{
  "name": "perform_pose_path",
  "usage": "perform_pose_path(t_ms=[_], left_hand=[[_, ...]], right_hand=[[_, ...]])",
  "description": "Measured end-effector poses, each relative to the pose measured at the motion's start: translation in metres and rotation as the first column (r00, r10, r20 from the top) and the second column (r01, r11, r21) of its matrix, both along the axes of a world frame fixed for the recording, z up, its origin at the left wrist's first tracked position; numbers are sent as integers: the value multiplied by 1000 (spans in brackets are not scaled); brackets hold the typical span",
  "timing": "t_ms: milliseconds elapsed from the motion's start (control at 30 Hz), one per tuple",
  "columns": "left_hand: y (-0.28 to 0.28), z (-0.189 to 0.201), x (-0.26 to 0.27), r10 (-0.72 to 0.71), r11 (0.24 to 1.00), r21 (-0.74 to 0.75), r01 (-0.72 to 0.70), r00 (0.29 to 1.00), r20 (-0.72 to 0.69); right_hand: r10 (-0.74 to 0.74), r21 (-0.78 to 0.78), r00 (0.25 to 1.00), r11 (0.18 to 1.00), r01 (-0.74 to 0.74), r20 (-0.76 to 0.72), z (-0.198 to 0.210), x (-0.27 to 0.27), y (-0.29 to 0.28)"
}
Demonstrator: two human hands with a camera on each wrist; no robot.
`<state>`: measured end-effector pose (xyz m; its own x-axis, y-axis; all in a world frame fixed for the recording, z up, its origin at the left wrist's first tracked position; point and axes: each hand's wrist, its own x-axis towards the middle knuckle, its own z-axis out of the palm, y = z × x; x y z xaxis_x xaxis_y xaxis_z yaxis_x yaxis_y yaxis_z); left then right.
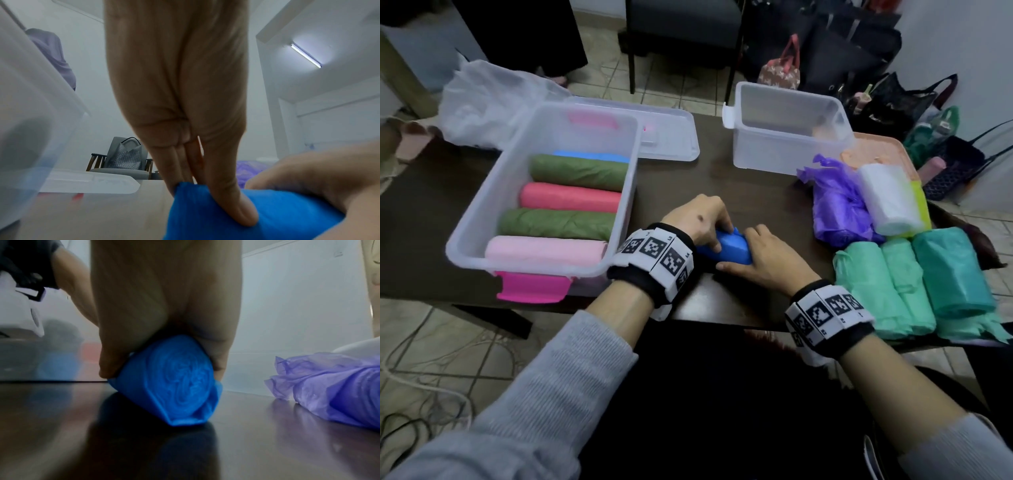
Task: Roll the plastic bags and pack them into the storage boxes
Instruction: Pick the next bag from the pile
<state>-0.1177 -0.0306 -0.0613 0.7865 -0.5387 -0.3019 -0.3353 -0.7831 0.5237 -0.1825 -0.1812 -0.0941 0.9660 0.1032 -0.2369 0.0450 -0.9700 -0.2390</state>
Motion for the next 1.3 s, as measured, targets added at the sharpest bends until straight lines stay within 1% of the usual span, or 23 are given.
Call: perform_pose_path(t_ms=[67, 133, 200, 267, 300, 367, 433, 500, 533, 600, 667, 700, 767, 833, 900, 967, 1033, 1200, 1300], left_hand=[[2, 7, -2, 48, 997, -66, -46, 999, 17], [5, 24, -5, 130, 975, -185, -120, 991, 42], [14, 49, -9, 225, 930, -313, -195, 972, 63], [35, 74, -15, 342, 867, -421, -268, 933, 111], [50, 84, -18, 413, 835, -455, -309, 899, 147], [88, 97, -24, 555, 774, -481, -412, 808, 200], [132, 100, -31, 673, 714, -444, -541, 705, 225], [173, 96, -40, 754, 656, -358, -665, 599, 268], [190, 92, -45, 776, 631, -315, -709, 565, 281], [214, 80, -54, 806, 585, -214, -782, 532, 258], [227, 64, -62, 842, 537, -145, -831, 517, 156], [228, 56, -65, 849, 528, -141, -838, 518, 100], [223, 44, -67, 850, 519, -182, -835, 526, 12], [213, 37, -65, 869, 473, -233, -850, 494, -40], [206, 34, -62, 900, 415, -256, -873, 434, -24], [204, 30, -58, 917, 392, -253, -884, 396, 38], [203, 27, -56, 917, 398, -251, -882, 387, 96], [202, 23, -65, 906, 421, -316, -850, 379, 187], [203, 18, -77, 910, 412, -379, -828, 355, 214]], right_hand=[[-30, 58, 999, 998, 31, -14, 1, 2, 0], [-98, 162, 995, 982, 102, -37, 5, 7, 3], [-157, 279, 987, 947, 161, -34, 10, 15, 10], [-192, 429, 981, 885, 182, -22, 17, 25, 20], [-196, 498, 980, 849, 178, -17, 22, 30, 27], [-184, 604, 983, 783, 148, -2, 36, 41, 44], [-165, 669, 986, 737, 99, 36, 52, 53, 64], [-159, 684, 982, 728, 47, 102, 66, 66, 84], [-150, 681, 979, 732, 15, 139, 73, 72, 95], [-110, 662, 971, 747, -59, 211, 85, 84, 115], [-74, 630, 960, 768, -117, 268, 95, 95, 135], [-56, 606, 955, 783, -140, 292, 99, 100, 144], [1, 522, 943, 832, -186, 334, 105, 108, 159], [68, 421, 932, 878, -225, 357, 106, 116, 170], [128, 341, 922, 903, -260, 366, 102, 123, 178], [167, 286, 915, 916, -282, 368, 98, 129, 183], [193, 242, 906, 924, -297, 377, 96, 133, 184], [263, 85, 876, 943, -322, 405, 98, 137, 183], [342, -73, 836, 936, -345, 429, 96, 137, 188]])
